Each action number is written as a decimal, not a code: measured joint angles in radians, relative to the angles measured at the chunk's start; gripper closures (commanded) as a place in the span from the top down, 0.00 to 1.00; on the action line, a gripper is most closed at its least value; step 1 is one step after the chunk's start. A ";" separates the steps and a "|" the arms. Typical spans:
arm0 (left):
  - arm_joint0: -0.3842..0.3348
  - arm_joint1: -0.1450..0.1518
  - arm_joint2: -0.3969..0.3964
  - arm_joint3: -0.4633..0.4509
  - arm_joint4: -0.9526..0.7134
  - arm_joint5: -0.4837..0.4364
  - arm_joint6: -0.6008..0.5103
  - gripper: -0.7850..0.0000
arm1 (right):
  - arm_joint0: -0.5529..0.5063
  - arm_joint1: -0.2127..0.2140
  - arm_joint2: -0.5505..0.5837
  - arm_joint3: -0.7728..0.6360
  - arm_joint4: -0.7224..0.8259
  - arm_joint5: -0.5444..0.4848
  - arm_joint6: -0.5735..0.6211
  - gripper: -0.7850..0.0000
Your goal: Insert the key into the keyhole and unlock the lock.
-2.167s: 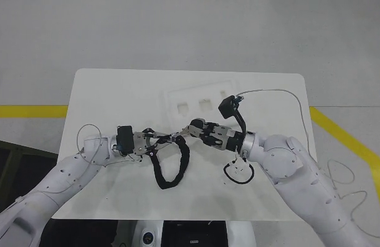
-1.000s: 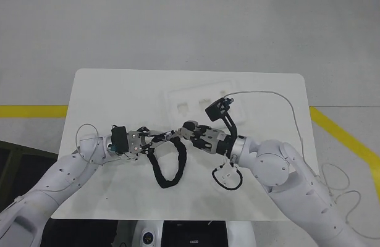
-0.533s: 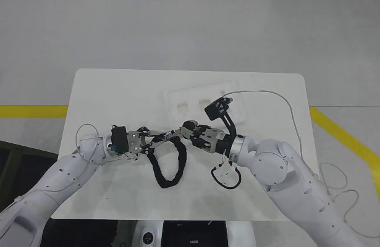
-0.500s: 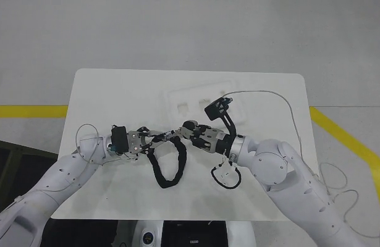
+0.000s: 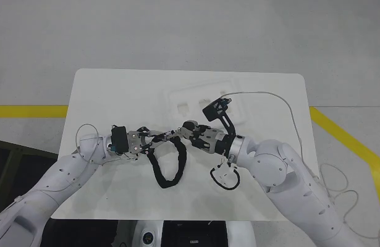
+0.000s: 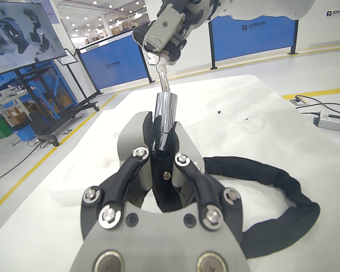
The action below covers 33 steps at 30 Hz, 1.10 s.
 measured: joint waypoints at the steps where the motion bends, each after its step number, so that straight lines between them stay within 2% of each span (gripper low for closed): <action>1: 0.000 0.000 0.000 0.000 0.000 0.000 0.000 0.00 | -0.001 0.000 0.000 -0.001 -0.002 0.001 0.001 0.00; 33: 0.000 0.000 0.000 0.000 0.000 0.000 0.000 0.00 | -0.011 -0.011 0.017 -0.018 -0.035 -0.002 0.035 0.00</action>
